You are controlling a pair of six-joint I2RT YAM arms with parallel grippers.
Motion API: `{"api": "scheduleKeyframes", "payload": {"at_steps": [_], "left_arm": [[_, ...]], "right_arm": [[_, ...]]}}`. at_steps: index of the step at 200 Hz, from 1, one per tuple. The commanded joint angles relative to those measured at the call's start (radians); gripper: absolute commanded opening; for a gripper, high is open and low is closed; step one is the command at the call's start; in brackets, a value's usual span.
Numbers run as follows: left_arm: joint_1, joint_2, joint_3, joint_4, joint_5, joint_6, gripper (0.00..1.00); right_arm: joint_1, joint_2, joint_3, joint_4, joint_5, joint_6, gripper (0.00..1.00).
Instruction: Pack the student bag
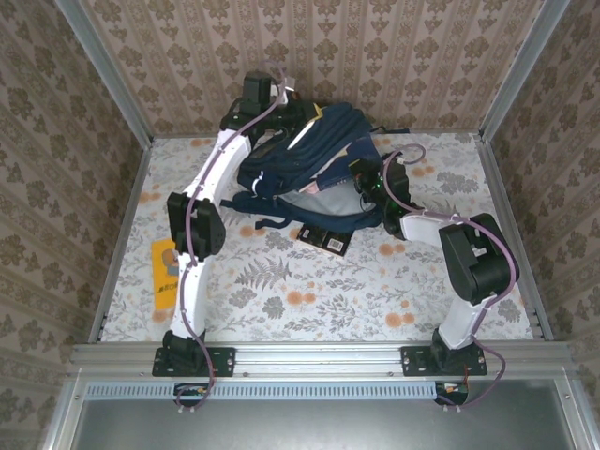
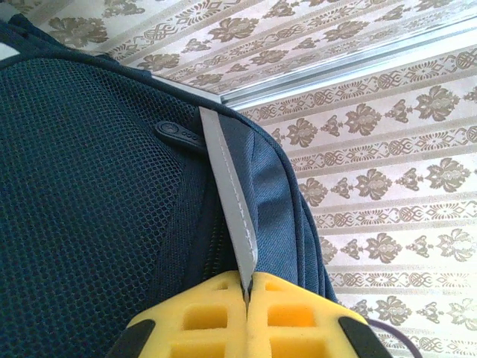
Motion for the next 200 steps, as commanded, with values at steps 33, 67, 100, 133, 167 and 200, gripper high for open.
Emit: {"api": "scheduleKeyframes", "payload": {"at_steps": [33,67,100,133,167,200], "left_arm": [[0.032,-0.025,0.071,0.165,0.028,-0.046,0.0],[0.039,-0.032,0.068,0.164,0.031,-0.046,0.0],[0.046,-0.033,0.063,0.168,0.032,-0.052,0.0],[0.049,-0.031,0.053,0.175,0.028,-0.058,0.0],[0.067,-0.022,0.037,0.187,0.029,-0.071,0.0],[0.082,-0.015,0.027,0.194,0.034,-0.075,0.0]], "right_arm": [[0.041,0.029,0.134,0.053,0.052,0.031,0.0],[0.072,0.129,0.195,0.08,0.063,0.102,0.0],[0.133,0.193,0.259,-0.038,0.114,0.06,0.0],[0.177,0.277,0.351,-0.168,0.181,0.048,0.02],[0.209,0.408,0.542,-0.207,0.058,-0.022,0.5],[0.189,0.291,0.491,-0.353,0.035,-0.184,0.72]]}}
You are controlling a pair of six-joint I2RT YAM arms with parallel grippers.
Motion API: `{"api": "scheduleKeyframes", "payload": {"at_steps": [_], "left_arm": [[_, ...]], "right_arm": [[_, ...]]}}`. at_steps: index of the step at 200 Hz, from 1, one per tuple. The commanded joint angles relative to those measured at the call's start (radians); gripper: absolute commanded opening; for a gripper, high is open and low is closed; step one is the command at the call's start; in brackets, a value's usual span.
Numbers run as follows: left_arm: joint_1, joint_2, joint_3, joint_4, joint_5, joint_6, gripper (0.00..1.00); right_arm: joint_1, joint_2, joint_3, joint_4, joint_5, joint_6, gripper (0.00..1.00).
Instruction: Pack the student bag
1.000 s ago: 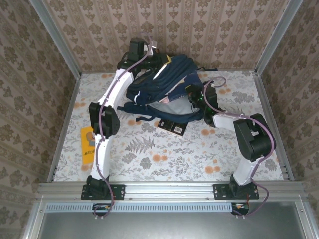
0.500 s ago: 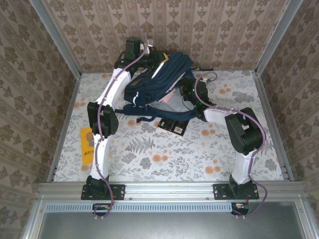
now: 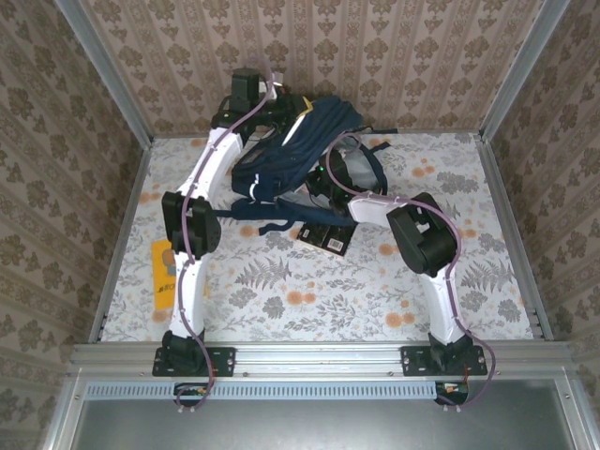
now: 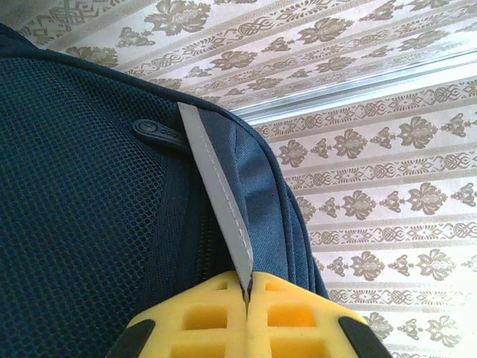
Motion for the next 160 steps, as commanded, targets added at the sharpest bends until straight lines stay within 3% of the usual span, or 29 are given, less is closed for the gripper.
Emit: {"api": "scheduleKeyframes", "payload": {"at_steps": [1,32,73,90,110,141,160], "left_arm": [[0.033,-0.015,0.027,0.155,0.013,-0.016,0.0],[0.042,0.0,0.031,0.132,0.008,0.005,0.0],[0.04,0.031,0.045,0.07,0.003,0.059,0.0],[0.029,0.025,0.045,0.014,-0.002,0.101,0.13],[0.016,-0.039,0.02,-0.12,-0.065,0.219,0.39],[0.019,-0.308,-0.253,-0.235,-0.306,0.391,0.62],[0.047,-0.497,-0.485,-0.252,-0.463,0.445,0.71]], "right_arm": [[-0.017,-0.1,-0.01,-0.15,-0.04,-0.151,0.72],[-0.035,-0.236,0.007,-0.551,-0.093,-0.392,0.74],[-0.037,-0.494,-0.18,-0.713,-0.008,-0.555,0.77],[-0.039,-0.598,-0.247,-0.782,0.054,-0.594,0.77],[-0.04,-0.727,-0.326,-0.865,0.165,-0.607,0.75],[-0.037,-0.888,-0.406,-0.927,0.266,-0.647,0.75],[-0.031,-0.925,-0.428,-0.929,0.25,-0.679,0.76]]}}
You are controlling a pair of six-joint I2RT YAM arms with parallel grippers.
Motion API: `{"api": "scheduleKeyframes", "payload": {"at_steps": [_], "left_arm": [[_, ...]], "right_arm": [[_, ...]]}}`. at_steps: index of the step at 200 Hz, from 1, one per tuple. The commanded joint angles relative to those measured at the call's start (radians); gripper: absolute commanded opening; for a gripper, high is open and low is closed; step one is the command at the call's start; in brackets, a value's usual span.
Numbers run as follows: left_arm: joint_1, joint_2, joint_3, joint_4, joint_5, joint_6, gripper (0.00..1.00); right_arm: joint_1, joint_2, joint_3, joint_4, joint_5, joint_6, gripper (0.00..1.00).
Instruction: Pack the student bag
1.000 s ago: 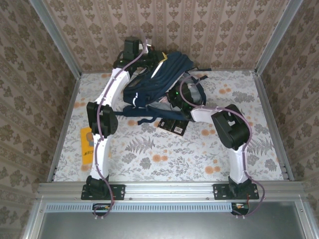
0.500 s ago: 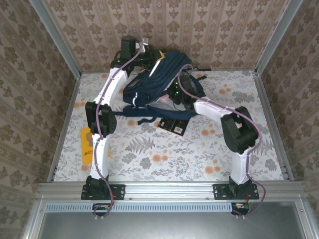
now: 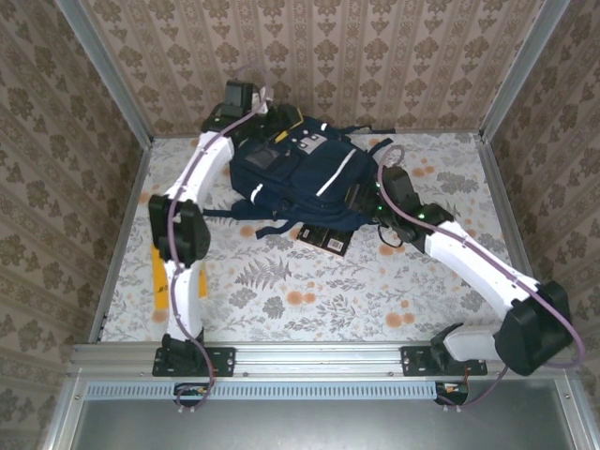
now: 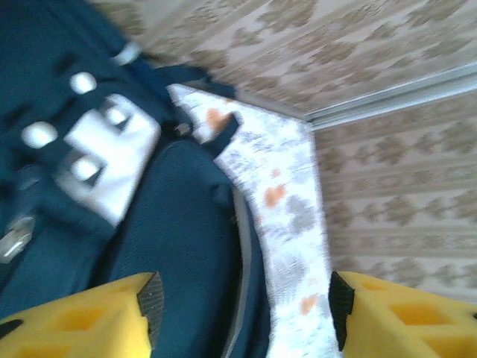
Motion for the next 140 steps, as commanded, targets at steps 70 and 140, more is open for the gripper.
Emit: {"api": "scheduleKeyframes", "payload": {"at_steps": [70,140], "left_arm": [[0.526,-0.626,-0.881,-0.115,-0.382,0.061,0.89],[0.775,-0.483,-1.0,-0.194,-0.499,0.051,1.0]], "right_arm": [[0.135,0.023,-0.034,0.029,-0.074,-0.161,0.79],[0.156,0.022,-0.08,0.084,-0.16,-0.131,0.79]]}}
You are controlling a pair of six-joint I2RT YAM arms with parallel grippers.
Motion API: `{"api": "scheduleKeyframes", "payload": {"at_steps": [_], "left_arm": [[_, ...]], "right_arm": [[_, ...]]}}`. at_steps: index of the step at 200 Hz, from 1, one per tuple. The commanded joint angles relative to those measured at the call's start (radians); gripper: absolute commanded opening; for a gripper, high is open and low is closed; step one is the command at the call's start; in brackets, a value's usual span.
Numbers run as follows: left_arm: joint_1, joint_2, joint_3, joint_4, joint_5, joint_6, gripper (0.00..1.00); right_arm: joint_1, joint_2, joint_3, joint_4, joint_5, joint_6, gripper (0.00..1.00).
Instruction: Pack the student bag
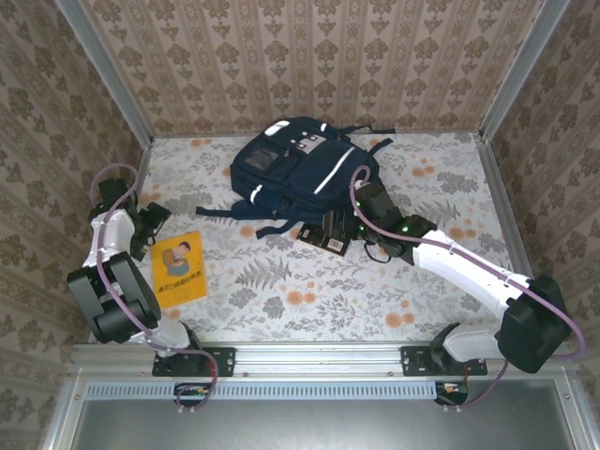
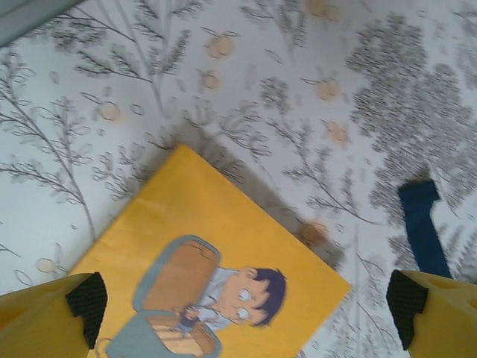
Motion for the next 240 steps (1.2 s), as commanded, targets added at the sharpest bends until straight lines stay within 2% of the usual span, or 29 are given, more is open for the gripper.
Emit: {"api": "scheduleKeyframes", "payload": {"at_steps": [1,10,21,48,113,165,197,216,240], "left_arm": [[0.055,0.09,0.003,-0.045,-0.045,-0.014,1.0],[0.073,0.125,-0.001,-0.038,-0.037,-0.02,1.0],[0.087,0.161,-0.017,0.003,0.03,-0.027,1.0],[0.073,0.225,-0.07,0.08,0.141,-0.054,1.0],[-0.061,0.151,-0.238,0.152,0.247,-0.18,1.0],[-0.203,0.11,-0.417,0.251,0.314,-0.289,1.0],[-0.291,0.064,-0.474,0.286,0.324,-0.333,1.0],[-0.316,0.028,-0.497,0.289,0.33,-0.331,1.0],[-0.321,-0.032,-0.542,0.303,0.339,-0.339,1.0]], "right_arm": [[0.004,-0.017,-0.03,0.046,-0.054,0.003,0.79],[0.005,-0.027,-0.042,0.058,-0.07,0.006,0.79],[0.006,-0.036,-0.055,0.072,-0.085,0.009,0.79],[0.007,-0.04,-0.074,0.09,-0.116,0.011,0.79],[0.061,0.063,-0.024,0.102,-0.175,0.026,0.78],[0.175,0.357,0.186,0.083,-0.367,0.029,0.79],[0.227,0.594,0.368,0.123,-0.538,0.133,0.78],[0.253,0.711,0.491,0.125,-0.602,0.173,0.78],[0.263,0.834,0.604,0.126,-0.615,0.241,0.77]]}}
